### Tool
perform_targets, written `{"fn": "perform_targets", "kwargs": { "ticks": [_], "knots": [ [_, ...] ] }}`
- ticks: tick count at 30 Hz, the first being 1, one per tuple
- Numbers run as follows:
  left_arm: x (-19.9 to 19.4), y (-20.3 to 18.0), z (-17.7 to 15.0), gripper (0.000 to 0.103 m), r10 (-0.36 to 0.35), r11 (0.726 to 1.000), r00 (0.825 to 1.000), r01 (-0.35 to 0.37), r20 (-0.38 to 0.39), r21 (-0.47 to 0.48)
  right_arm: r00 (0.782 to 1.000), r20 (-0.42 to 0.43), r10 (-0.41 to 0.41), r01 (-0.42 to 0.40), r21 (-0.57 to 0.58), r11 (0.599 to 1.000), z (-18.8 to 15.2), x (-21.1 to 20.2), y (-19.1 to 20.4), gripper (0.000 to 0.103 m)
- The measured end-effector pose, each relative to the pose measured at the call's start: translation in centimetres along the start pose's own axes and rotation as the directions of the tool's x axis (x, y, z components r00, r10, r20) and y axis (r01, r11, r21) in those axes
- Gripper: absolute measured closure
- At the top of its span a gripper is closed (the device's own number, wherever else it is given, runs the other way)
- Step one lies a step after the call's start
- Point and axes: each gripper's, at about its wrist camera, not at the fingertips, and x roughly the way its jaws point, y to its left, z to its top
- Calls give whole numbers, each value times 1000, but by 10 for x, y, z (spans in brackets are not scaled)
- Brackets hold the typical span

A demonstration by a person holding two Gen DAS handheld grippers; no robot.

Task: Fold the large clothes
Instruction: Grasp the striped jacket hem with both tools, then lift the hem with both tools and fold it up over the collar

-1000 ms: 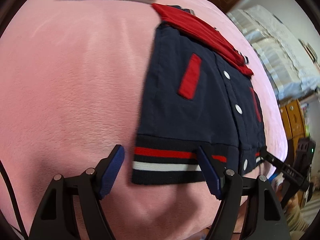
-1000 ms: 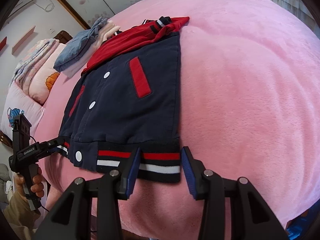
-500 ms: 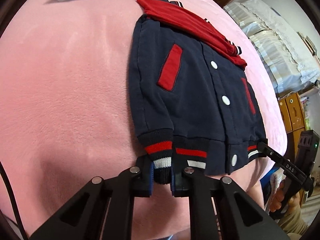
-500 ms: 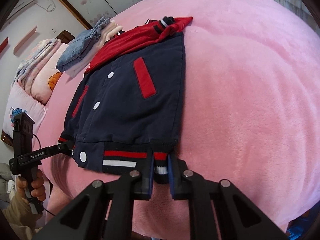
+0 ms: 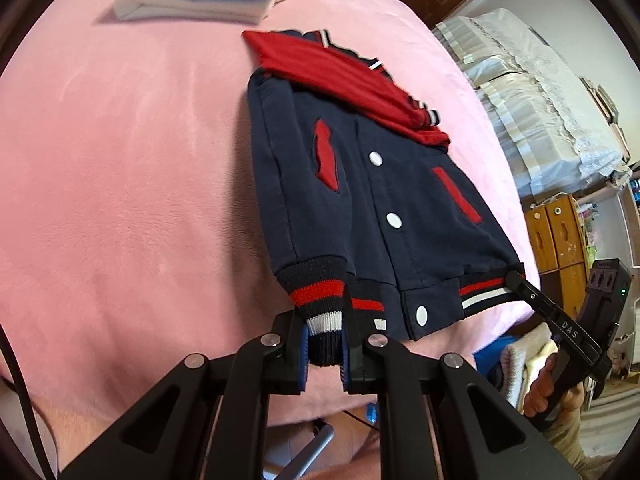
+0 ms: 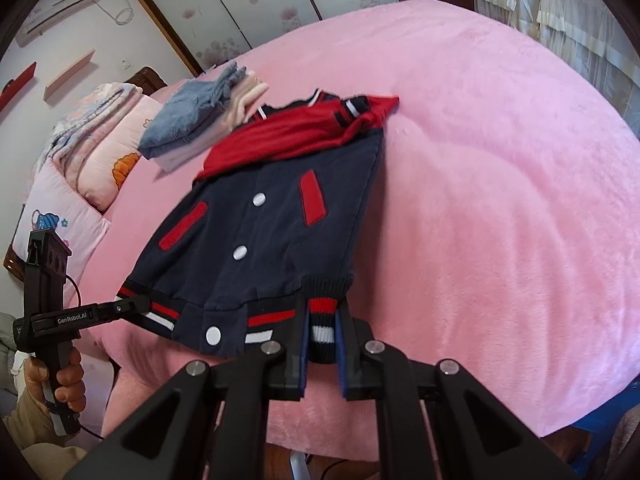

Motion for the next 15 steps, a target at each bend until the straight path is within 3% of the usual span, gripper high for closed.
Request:
{"fn": "perform_targets", "kwargs": {
  "ticks": [8,15],
  "knots": [
    [-22,3,21,94,-48,996,998,45,-48,-74,997,10,72,-72,27,997,11,-34,-2,93],
    [-14,15,64,94,-108,983,994,104,-16,-149,991,10,135,-135,130,982,39,-15,-21,93]
  ]
}}
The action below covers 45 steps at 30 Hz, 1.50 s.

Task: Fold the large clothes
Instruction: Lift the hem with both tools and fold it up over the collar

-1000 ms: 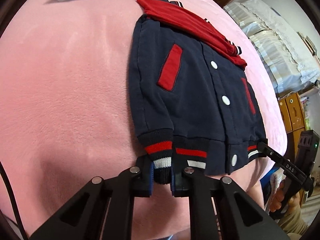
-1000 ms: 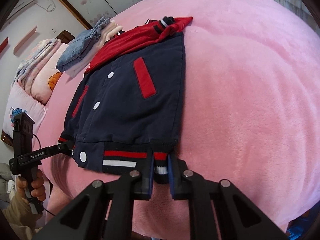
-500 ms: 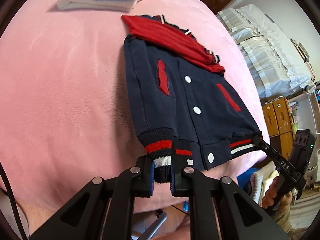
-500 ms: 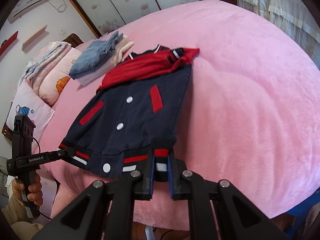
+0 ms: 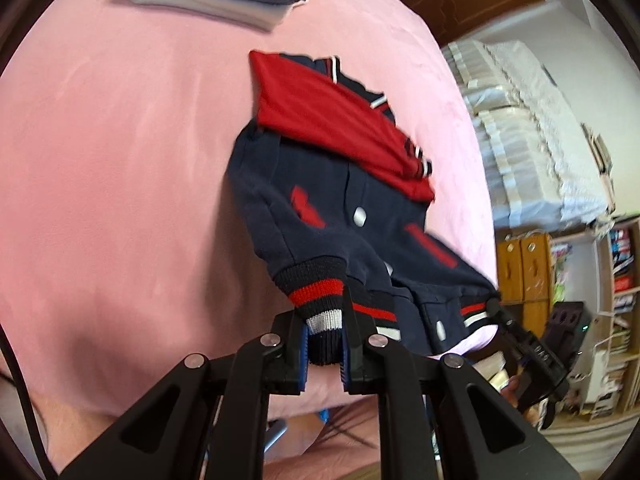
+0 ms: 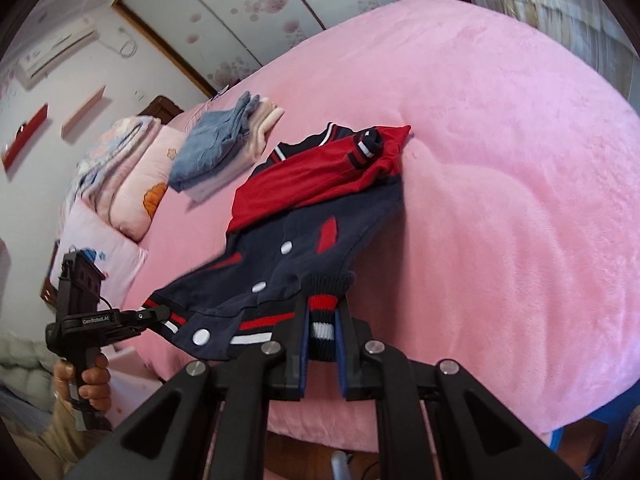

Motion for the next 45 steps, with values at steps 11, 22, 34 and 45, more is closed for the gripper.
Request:
{"fn": "perform_targets", "kwargs": {
  "ticks": [11,22,34,45],
  "knots": [
    [43,-20,116,92,13,1000,997,-13,82,4,999,13,49,-50,85,995,104,55,-17,92],
    [66,-11,181,51,44,999,980,-45,194,3,992,115,-46,29,148,989,159,93,-33,53],
    [122,-1,190,51,126,975,981,-150,148,166,988,58,-142,142,3,990,154,138,-45,53],
    [128,4,200,51,69,967,983,-107,167,230,987,24,-162,163,-88,983,168,175,-30,53]
  ]
}}
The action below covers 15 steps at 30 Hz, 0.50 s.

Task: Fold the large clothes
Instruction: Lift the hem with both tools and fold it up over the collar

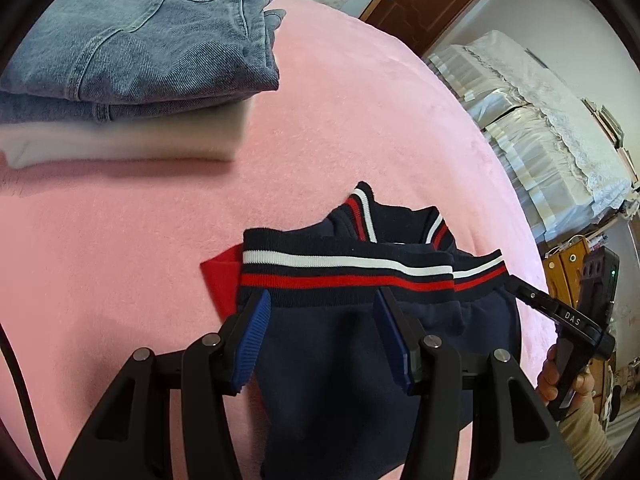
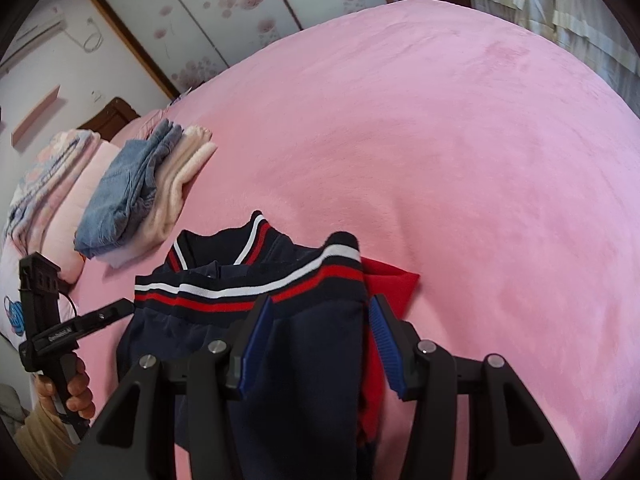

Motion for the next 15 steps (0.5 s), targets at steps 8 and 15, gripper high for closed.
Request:
{"fn": "perform_targets", "kwargs": {
  "ticks": [8,15],
  "knots": [
    [1,1,-3,51,44,999,999,-44,20,30,999,-20,-36,36,-20,999,1,10,-4,53],
    [8,15,0,51,43,999,999,-43,-9,22,999,-24,-31,30,-22,999,1,15,-7,53]
  ]
}}
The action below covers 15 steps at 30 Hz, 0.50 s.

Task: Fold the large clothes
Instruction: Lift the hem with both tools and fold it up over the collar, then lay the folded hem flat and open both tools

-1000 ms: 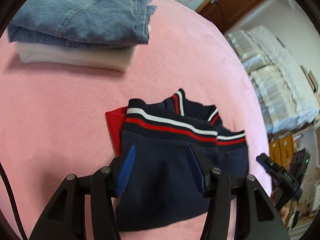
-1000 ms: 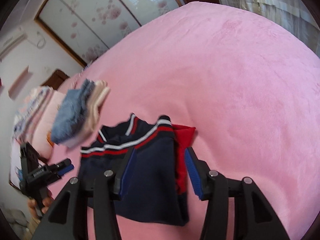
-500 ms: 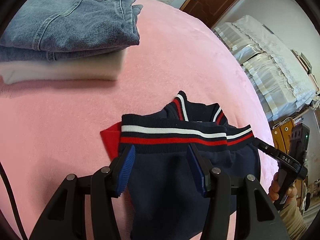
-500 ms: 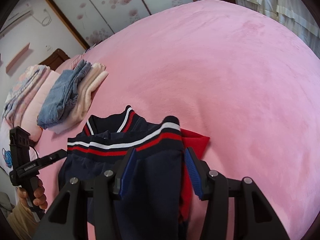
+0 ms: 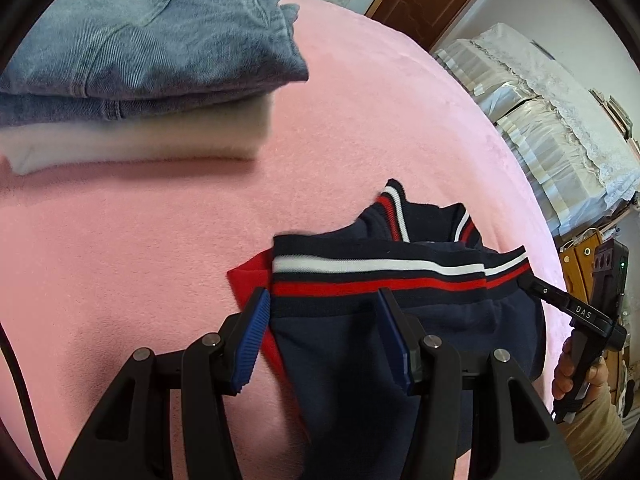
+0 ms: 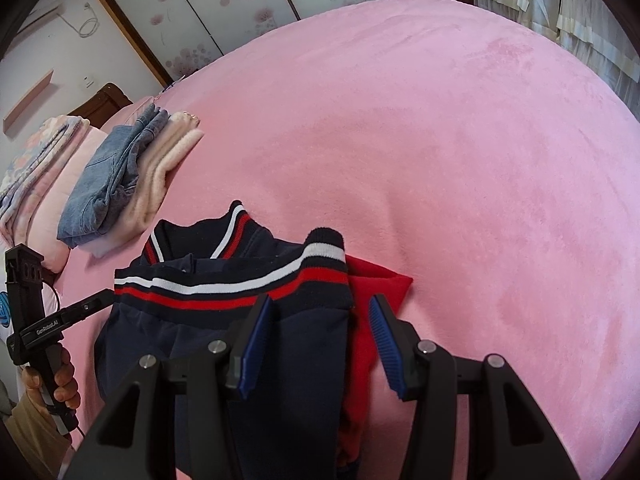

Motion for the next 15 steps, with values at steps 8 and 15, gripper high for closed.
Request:
{"fn": "perform_targets", "kwargs": {
  "ticks": [8,15],
  "knots": [
    [9,-2,3,54,13,1000,1000,-13,3,12,1000,9,-19,19,-51,998,-1,3,10,62],
    [-2,-14,-1,95,155,987,986,-158,67,39,997,33,-72,75,-96,993,-5,-4,17,86]
  ]
}}
